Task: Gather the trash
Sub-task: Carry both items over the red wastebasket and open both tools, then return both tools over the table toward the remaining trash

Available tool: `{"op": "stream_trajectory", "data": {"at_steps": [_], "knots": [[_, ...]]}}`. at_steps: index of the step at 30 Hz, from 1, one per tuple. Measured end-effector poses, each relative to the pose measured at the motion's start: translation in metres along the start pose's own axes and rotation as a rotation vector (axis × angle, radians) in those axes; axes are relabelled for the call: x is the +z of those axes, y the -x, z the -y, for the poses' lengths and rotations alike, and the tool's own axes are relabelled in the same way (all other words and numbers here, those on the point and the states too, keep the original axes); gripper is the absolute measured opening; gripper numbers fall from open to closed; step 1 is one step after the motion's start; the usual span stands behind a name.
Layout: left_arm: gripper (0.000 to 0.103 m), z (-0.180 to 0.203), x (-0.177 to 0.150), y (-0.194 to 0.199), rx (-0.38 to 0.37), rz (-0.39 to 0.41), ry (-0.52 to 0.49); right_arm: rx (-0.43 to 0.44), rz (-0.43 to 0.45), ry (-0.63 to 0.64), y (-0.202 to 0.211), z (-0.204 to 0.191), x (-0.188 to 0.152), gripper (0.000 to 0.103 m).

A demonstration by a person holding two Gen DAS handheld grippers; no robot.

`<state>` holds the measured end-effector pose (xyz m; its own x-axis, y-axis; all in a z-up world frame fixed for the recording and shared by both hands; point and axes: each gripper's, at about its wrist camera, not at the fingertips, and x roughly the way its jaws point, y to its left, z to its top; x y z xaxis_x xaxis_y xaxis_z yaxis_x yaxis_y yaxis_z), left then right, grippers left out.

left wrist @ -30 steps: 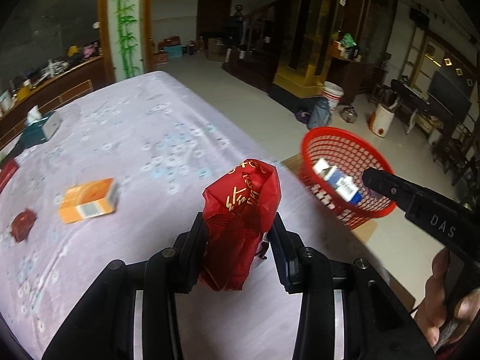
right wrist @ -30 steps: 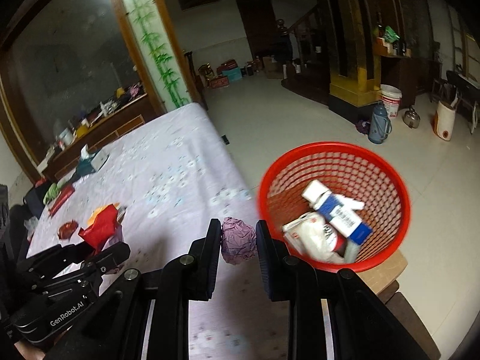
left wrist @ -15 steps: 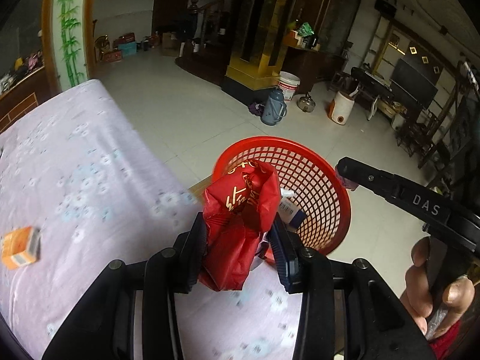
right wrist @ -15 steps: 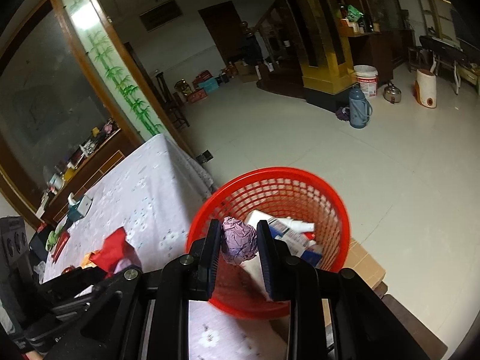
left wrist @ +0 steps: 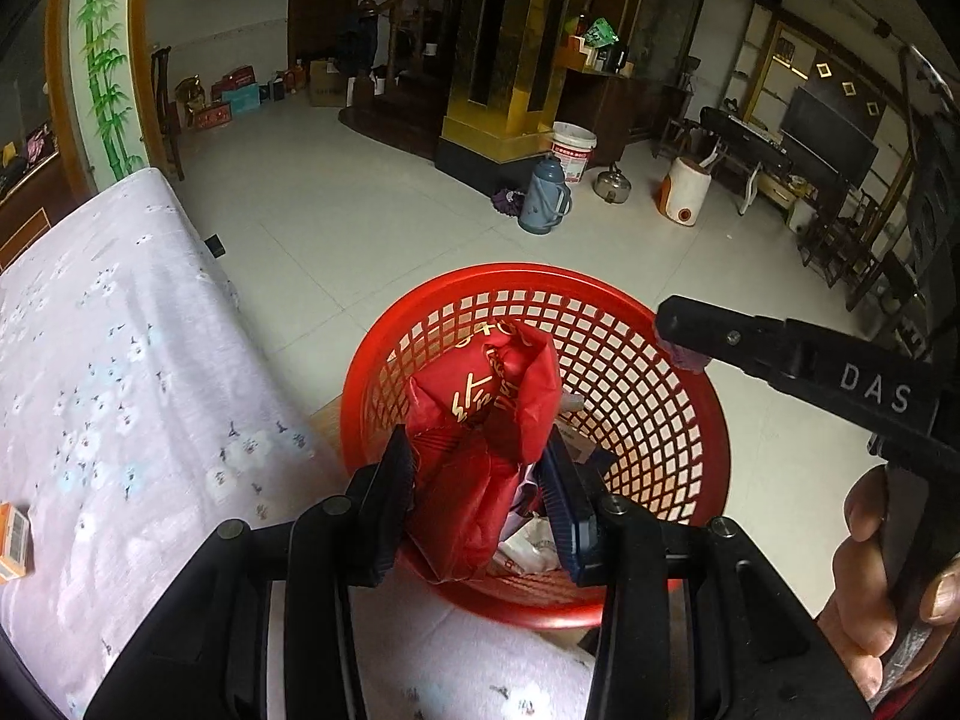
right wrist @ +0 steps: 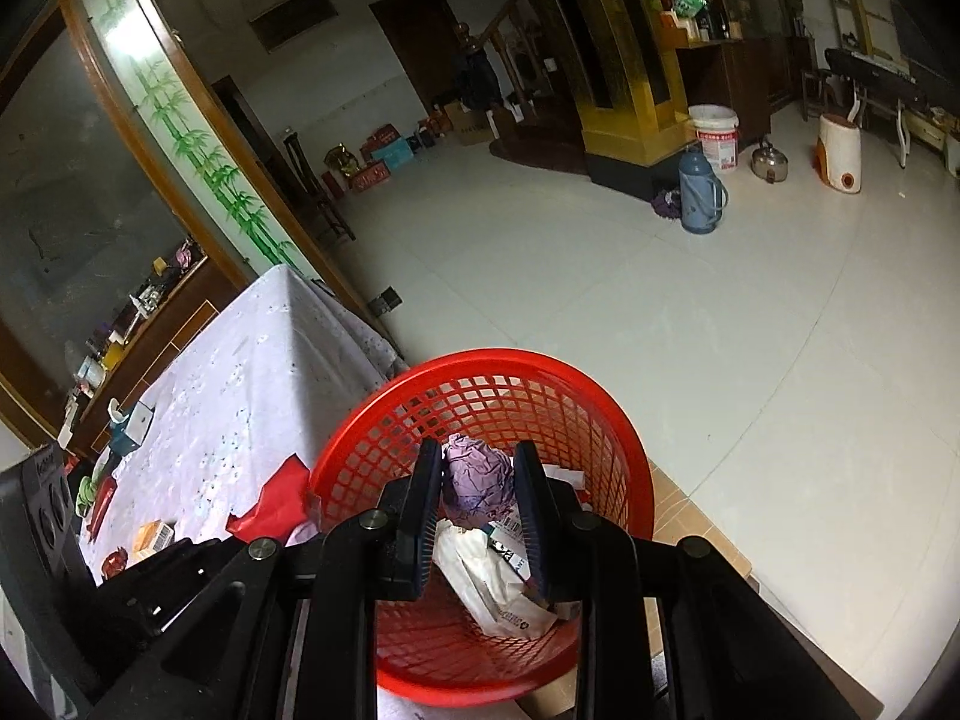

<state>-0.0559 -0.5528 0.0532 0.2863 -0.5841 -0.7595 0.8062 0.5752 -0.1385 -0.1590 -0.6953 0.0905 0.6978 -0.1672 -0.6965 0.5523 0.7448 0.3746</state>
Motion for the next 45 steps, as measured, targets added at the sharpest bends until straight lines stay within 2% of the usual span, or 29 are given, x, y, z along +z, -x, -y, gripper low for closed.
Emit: {"op": "stream_trajectory", "data": {"at_steps": [7,10,12,15,22,25,29,34,36,39,45], "knots": [[0.040,-0.001,0.003,-0.011,0.008,0.002,0.007,0.015,-0.038,-0.014,-0.018,0.006,0.007,0.027],[0.048,-0.002,0.003,-0.012,0.001,-0.004,0.010,0.021,-0.052,-0.015,-0.023,0.005,0.009,0.029],[0.056,-0.003,0.002,-0.010,0.003,-0.001,0.007,0.020,-0.063,-0.020,-0.025,0.005,0.010,0.035],[0.057,-0.003,0.000,-0.005,0.007,0.006,0.000,0.011,-0.056,-0.027,-0.022,0.005,0.011,0.040],[0.057,-0.018,-0.017,0.038,0.051,0.067,-0.002,-0.003,0.017,0.002,0.011,-0.011,0.002,0.040],[0.057,-0.029,-0.026,0.059,0.085,0.093,0.007,-0.006,0.039,0.050,0.024,-0.031,-0.009,0.040],[0.058,-0.052,-0.044,0.091,0.131,0.122,0.040,0.032,0.038,0.101,0.033,-0.060,-0.023,0.040],[0.058,-0.094,-0.073,0.129,0.207,0.132,0.084,0.074,0.004,0.171,0.029,-0.102,-0.041,0.040],[0.059,-0.123,-0.087,0.146,0.247,0.130,0.125,0.092,-0.013,0.206,0.026,-0.121,-0.049,0.040],[0.059,-0.168,-0.104,0.167,0.310,0.137,0.211,0.120,-0.040,0.257,0.021,-0.151,-0.060,0.040],[0.059,-0.272,-0.147,0.207,0.433,0.100,0.439,0.191,-0.102,0.365,0.010,-0.214,-0.080,0.040]]}}
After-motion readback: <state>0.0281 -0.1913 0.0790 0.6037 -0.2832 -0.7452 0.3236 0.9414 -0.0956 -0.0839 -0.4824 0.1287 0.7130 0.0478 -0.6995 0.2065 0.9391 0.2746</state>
